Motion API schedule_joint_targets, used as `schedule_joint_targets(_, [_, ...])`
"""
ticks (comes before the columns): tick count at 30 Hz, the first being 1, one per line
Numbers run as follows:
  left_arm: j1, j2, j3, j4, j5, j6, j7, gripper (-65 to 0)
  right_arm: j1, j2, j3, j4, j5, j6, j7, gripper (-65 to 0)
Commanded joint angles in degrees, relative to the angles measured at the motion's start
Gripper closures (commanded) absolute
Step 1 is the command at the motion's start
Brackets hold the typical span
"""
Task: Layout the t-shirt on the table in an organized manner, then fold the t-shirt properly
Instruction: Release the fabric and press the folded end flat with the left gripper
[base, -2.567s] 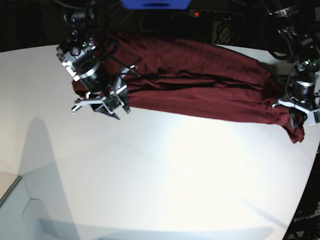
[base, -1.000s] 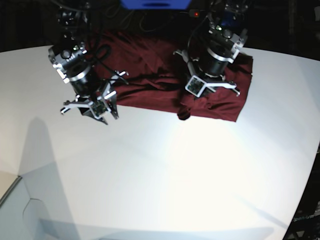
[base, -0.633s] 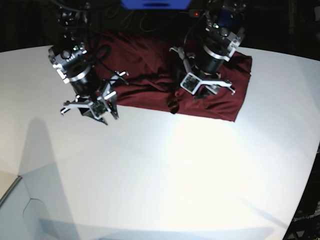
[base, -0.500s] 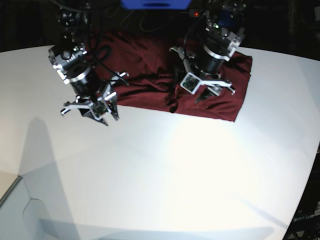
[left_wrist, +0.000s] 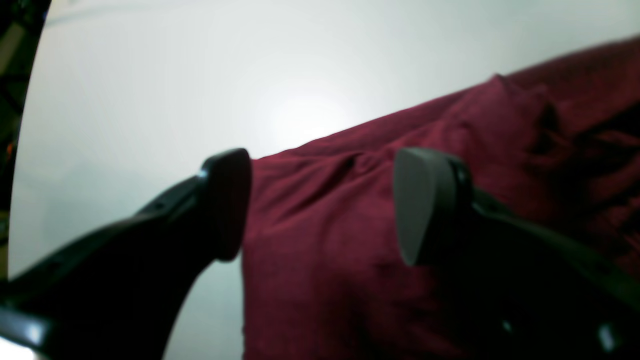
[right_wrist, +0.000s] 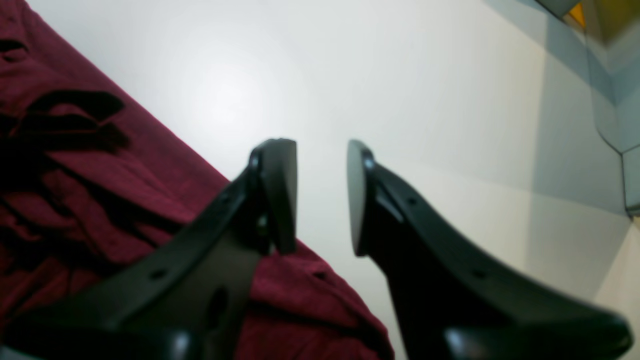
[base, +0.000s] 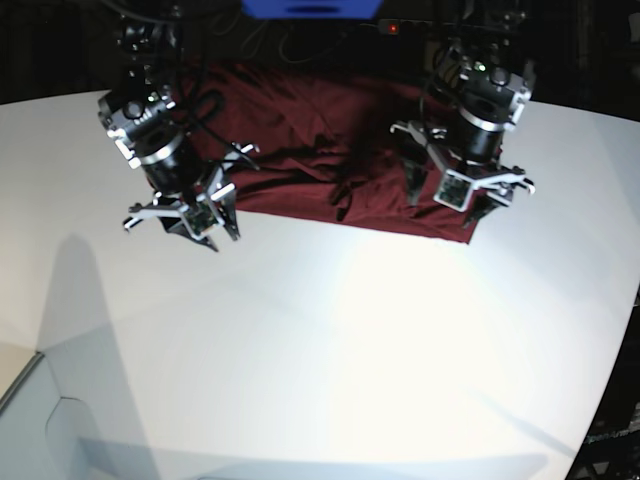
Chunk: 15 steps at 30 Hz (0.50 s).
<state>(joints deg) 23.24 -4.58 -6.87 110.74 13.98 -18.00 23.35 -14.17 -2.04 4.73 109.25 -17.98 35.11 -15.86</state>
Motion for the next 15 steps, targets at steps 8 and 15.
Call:
schedule_joint_targets(8, [-1.13,-0.56,-5.83,0.51,-11.21,0.64,-1.33,-43.1,0.5,0.07,-0.03,1.03,0.79,0.01,1.4,-18.1])
schedule_joint_targets(15, [0.18,-0.56,-1.96,-0.8,-6.46,0.55,2.89,-43.0,0.5,0.07,-0.03,1.03,0.79,0.01,1.4,-18.1])
